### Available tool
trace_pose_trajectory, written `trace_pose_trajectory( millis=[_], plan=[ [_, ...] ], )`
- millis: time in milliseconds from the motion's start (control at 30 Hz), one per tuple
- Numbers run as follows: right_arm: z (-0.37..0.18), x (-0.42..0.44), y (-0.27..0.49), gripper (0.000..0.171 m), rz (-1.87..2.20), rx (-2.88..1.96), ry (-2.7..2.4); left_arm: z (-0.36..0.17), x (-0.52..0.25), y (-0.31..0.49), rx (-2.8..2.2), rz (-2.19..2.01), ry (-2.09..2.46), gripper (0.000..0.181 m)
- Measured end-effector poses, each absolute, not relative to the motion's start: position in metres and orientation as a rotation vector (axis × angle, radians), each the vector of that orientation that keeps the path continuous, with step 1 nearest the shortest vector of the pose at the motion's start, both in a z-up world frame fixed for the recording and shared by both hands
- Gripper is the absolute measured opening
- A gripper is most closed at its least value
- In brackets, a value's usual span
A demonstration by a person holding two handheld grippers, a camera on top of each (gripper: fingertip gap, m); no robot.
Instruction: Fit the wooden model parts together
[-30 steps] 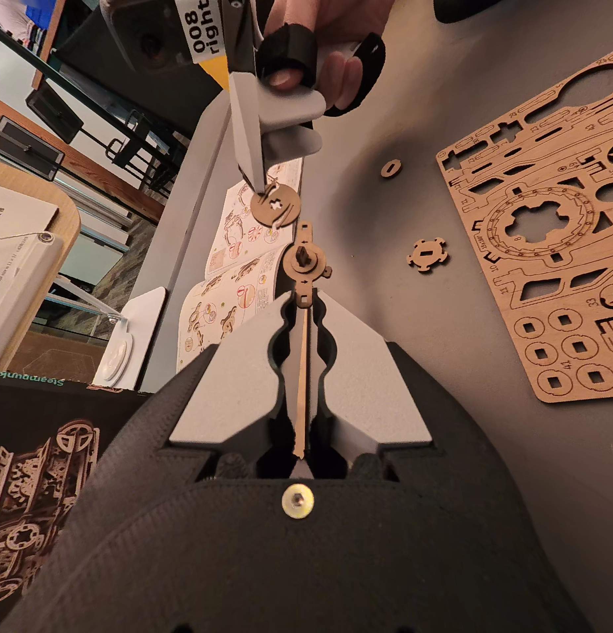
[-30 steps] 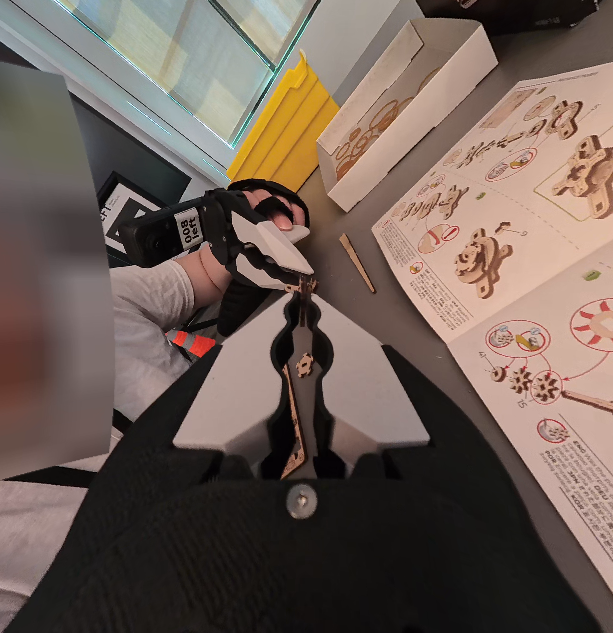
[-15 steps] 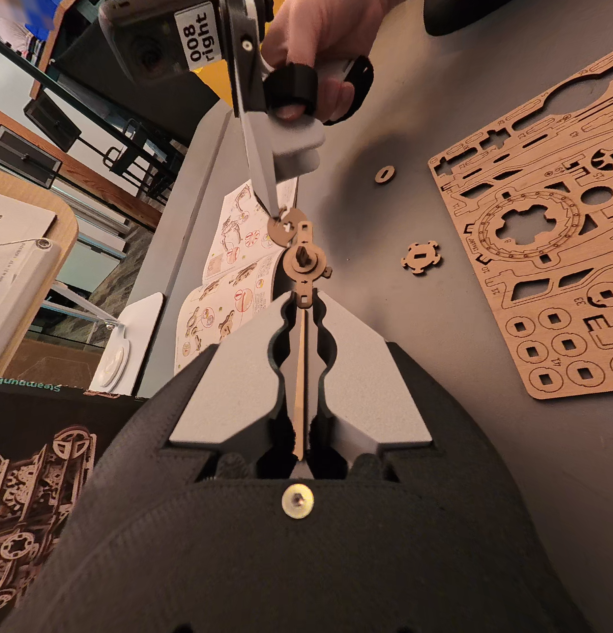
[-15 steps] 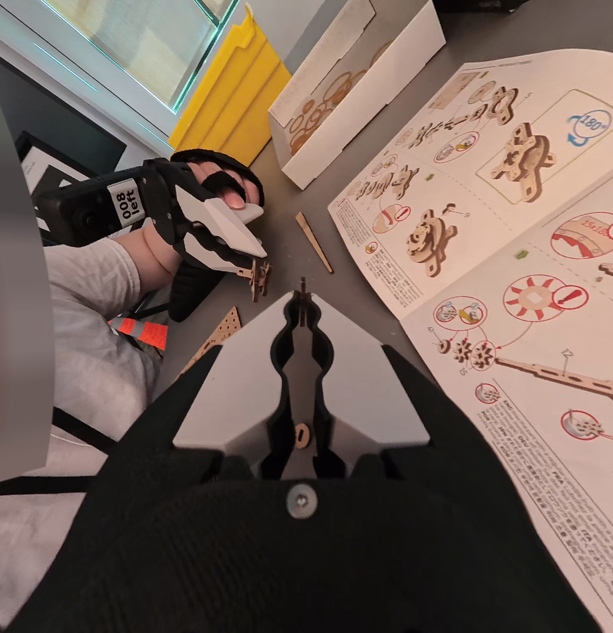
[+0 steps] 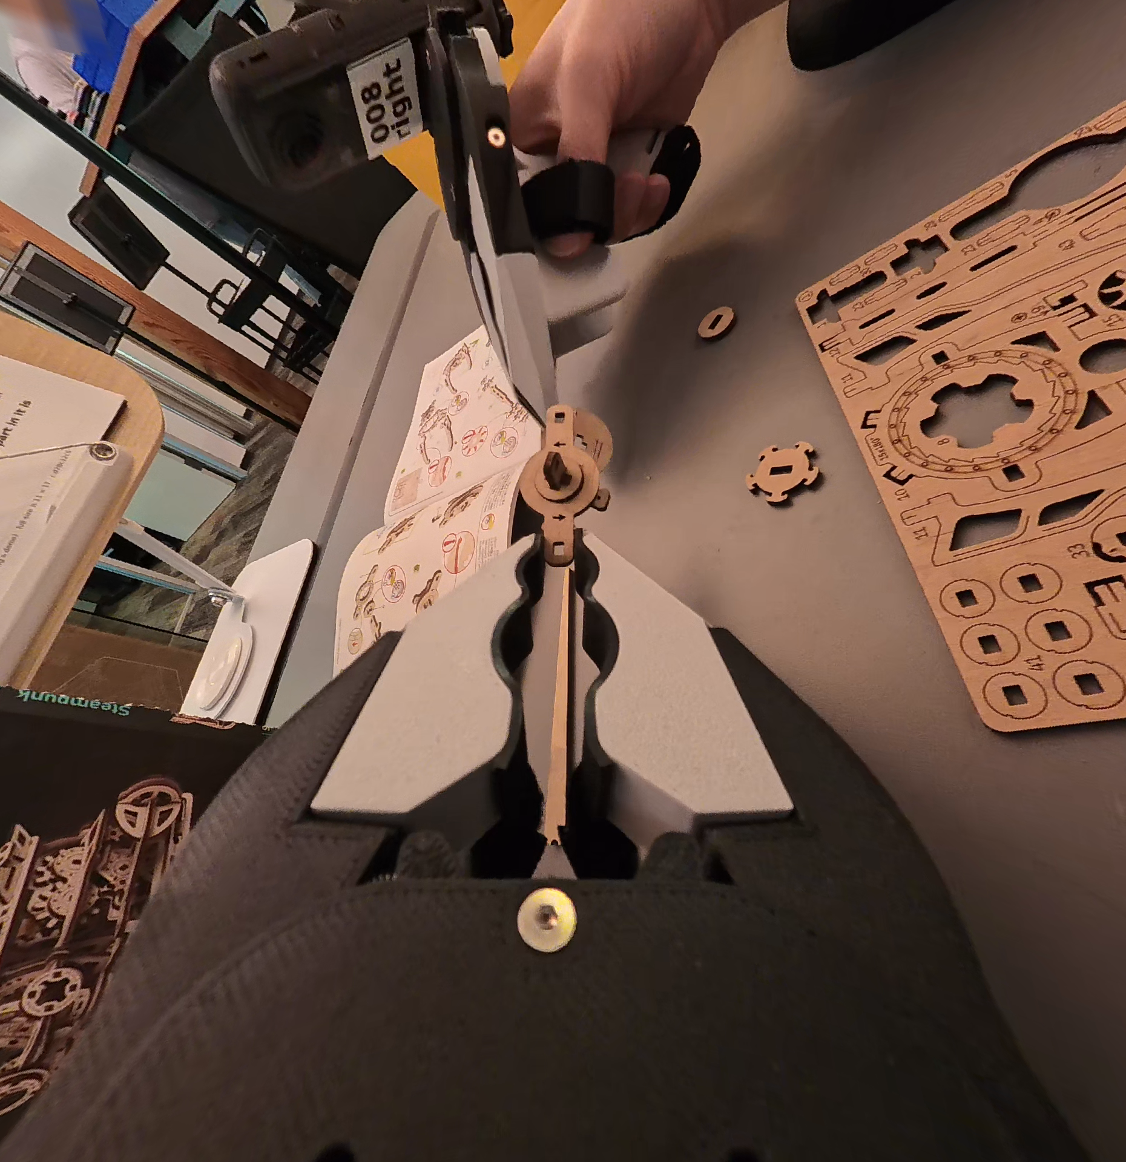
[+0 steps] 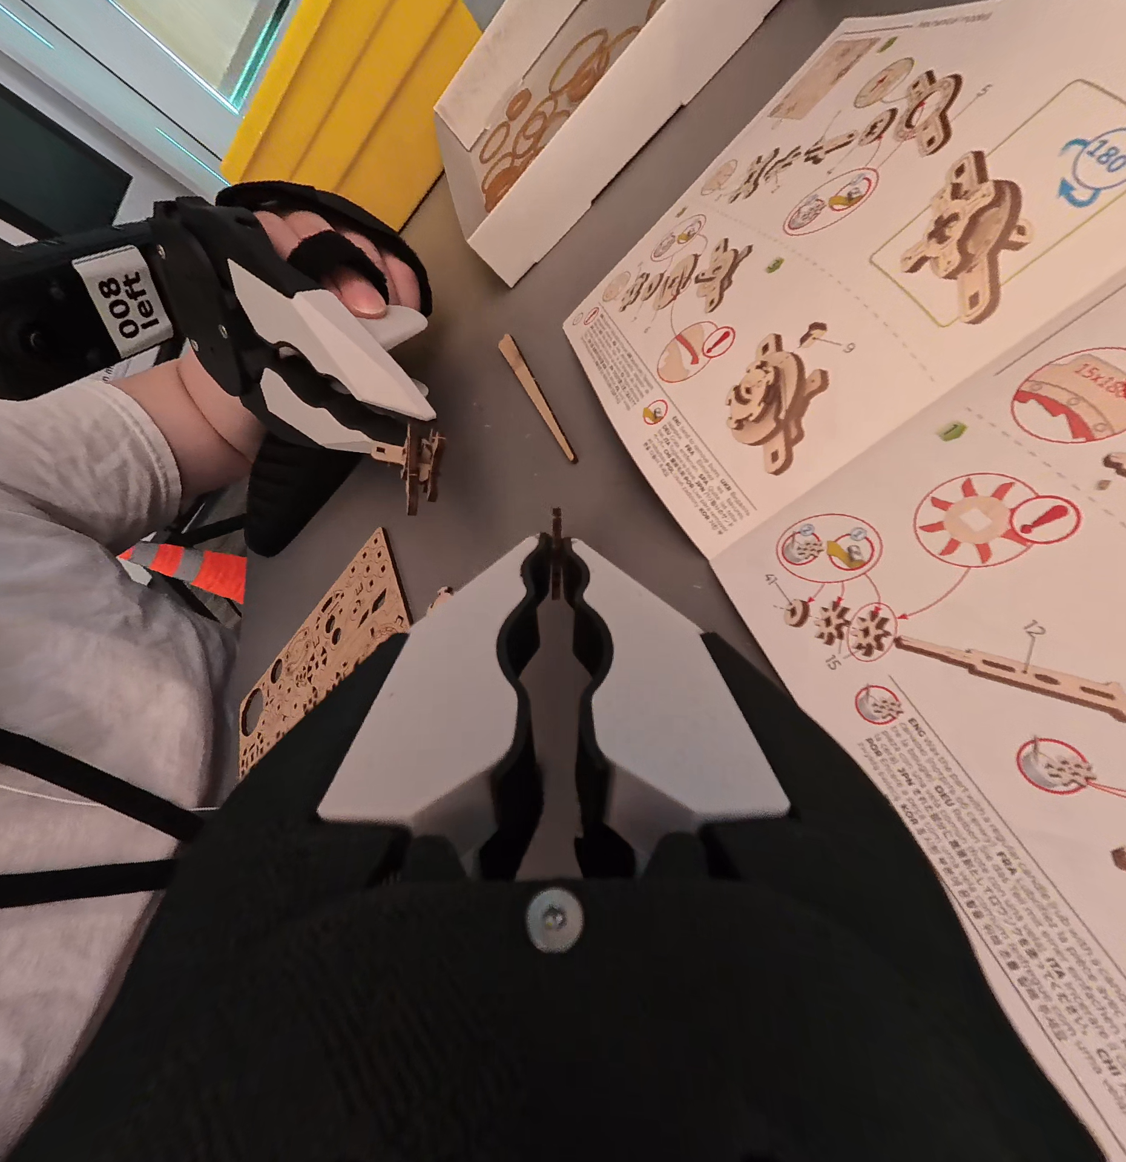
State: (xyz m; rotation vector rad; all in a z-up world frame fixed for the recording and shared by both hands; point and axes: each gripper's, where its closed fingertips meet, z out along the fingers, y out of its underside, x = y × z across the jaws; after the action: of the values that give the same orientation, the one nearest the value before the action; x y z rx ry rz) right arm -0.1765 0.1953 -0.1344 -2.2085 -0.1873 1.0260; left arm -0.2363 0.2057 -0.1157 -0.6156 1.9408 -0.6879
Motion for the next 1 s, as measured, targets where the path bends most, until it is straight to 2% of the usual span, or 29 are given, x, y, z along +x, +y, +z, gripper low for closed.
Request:
trace_pose_trajectory(
  millis=[1000],
  plan=[
    [-0.1426, -0.1761, 0.1936, 0.002, 1.006, -2.251, -0.194, -0.1196, -0.2365, 0.2045, -0.615, -0.685, 1.962, 0.007]
  ],
)
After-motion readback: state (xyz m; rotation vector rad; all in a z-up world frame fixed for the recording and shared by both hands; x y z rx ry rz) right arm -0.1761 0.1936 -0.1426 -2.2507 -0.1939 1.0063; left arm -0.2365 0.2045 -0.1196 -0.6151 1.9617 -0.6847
